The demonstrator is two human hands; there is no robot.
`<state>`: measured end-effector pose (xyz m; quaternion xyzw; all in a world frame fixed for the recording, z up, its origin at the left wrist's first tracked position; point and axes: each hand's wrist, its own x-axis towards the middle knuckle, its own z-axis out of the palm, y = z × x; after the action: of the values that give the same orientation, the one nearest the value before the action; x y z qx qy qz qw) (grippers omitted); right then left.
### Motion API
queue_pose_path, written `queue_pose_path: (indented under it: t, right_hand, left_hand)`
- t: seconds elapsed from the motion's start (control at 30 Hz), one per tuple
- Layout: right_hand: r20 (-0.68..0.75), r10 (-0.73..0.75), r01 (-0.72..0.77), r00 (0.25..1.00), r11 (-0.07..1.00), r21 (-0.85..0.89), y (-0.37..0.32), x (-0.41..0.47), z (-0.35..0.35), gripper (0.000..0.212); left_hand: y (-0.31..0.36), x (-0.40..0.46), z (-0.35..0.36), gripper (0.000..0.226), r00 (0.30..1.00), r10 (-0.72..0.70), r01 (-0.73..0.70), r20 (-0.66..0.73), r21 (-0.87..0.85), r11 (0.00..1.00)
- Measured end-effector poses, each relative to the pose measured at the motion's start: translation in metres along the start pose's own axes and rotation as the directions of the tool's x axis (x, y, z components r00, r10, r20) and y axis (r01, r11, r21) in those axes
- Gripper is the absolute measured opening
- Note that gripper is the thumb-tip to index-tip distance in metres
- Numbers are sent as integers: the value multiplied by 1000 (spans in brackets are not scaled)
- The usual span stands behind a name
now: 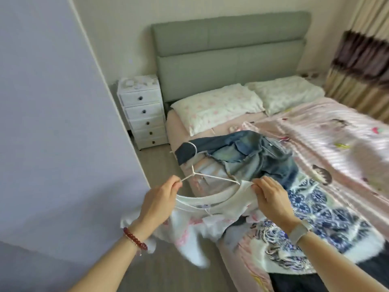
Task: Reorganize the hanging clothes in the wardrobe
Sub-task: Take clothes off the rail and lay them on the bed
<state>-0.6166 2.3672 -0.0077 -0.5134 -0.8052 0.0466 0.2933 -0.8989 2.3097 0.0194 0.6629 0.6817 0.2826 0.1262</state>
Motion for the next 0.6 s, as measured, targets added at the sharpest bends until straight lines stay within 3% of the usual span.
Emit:
queue_pose_path:
  t: [0.1, 0.2, 0.33, 0.43, 0.53, 0.6]
  right_hand:
    - [-26, 170, -169, 985, 984, 48, 41, -25, -29, 26]
    - [26, 308, -310, 951, 948, 75, 73, -57, -51, 25]
    - [245, 415, -433, 876, 901, 18, 100, -102, -59, 27]
    - [329, 504, -518, 799, 854, -49, 112, -125, -63, 28]
    - [395, 582, -651, 711, 757, 56, 119, -144, -78, 33]
    - [438, 632, -738, 639, 664, 118, 120, -153, -93, 40]
  left_hand:
    - [55, 35, 31, 11, 991, 133, -134, -13, -65, 989]
    - [93, 60, 63, 9, 961, 271, -268, 65, -46, 962]
    - [126, 83, 112, 12, 917, 312, -309, 250, -52, 950]
    - [144, 92, 147, 12, 868, 297, -291, 397, -77, 954]
    - [158, 100, 177, 11, 771, 290, -244, 566, -159, 957]
    - [170, 108, 195, 15, 647, 285, -203, 707, -201, 958]
